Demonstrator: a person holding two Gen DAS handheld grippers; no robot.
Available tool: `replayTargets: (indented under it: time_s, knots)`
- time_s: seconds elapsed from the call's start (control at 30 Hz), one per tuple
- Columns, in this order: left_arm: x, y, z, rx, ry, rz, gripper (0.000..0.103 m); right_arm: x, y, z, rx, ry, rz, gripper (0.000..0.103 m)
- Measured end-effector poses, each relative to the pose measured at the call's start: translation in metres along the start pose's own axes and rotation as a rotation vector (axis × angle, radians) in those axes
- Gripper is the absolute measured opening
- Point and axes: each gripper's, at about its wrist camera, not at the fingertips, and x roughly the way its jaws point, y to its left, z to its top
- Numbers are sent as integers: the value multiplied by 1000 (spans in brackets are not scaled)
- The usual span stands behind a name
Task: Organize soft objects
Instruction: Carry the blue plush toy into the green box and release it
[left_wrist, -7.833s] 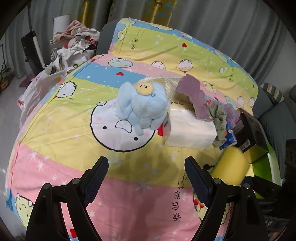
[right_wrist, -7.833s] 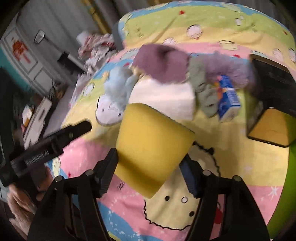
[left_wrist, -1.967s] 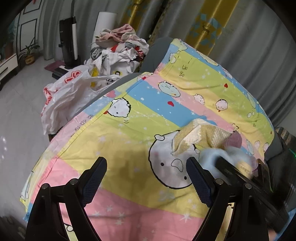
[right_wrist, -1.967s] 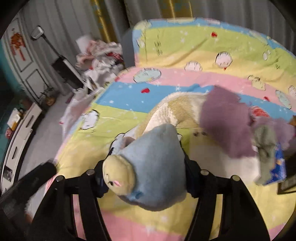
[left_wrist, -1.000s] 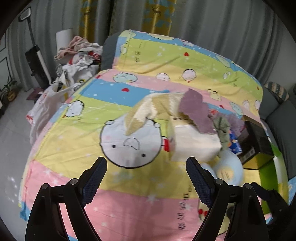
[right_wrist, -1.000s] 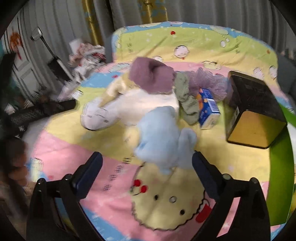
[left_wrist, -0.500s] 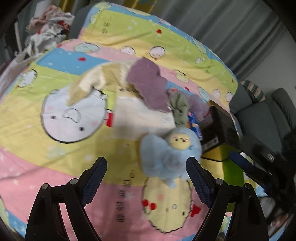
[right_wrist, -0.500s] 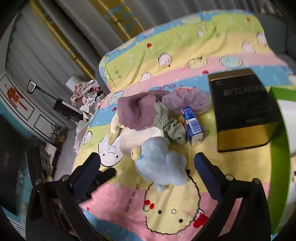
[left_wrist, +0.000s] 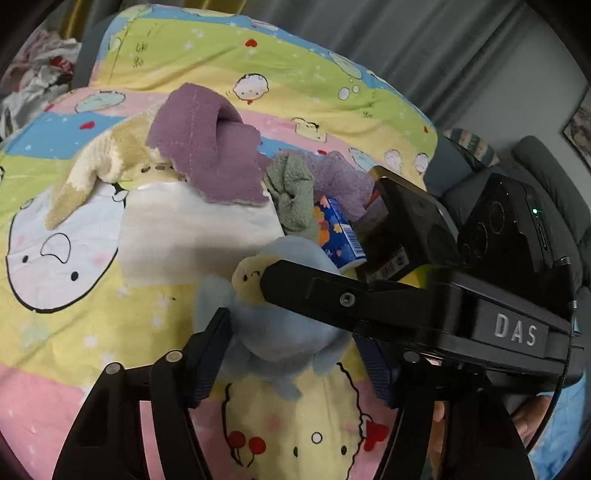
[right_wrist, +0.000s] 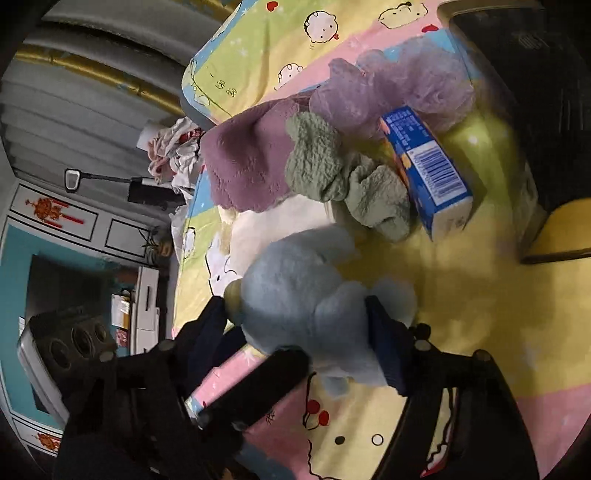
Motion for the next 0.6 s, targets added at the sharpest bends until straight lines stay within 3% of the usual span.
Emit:
replayTargets:
  time_s: [0.1, 0.27, 0.43, 0.6]
  knots:
    - [-7, -6, -1, 9, -24, 12, 60, -8, -2, -5, 24, -9, 34, 72]
    - [-31, -35, 1, 90, -87, -10, 60, -43, 13, -11, -26, -93, 46, 71]
    - [-54, -76, 8, 140, -176, -91, 57, -104, 25, -16, -49, -281, 40, 72]
    - [-58, -134, 12, 285, -226, -182, 57, -175, 14, -25, -63, -467, 27, 72]
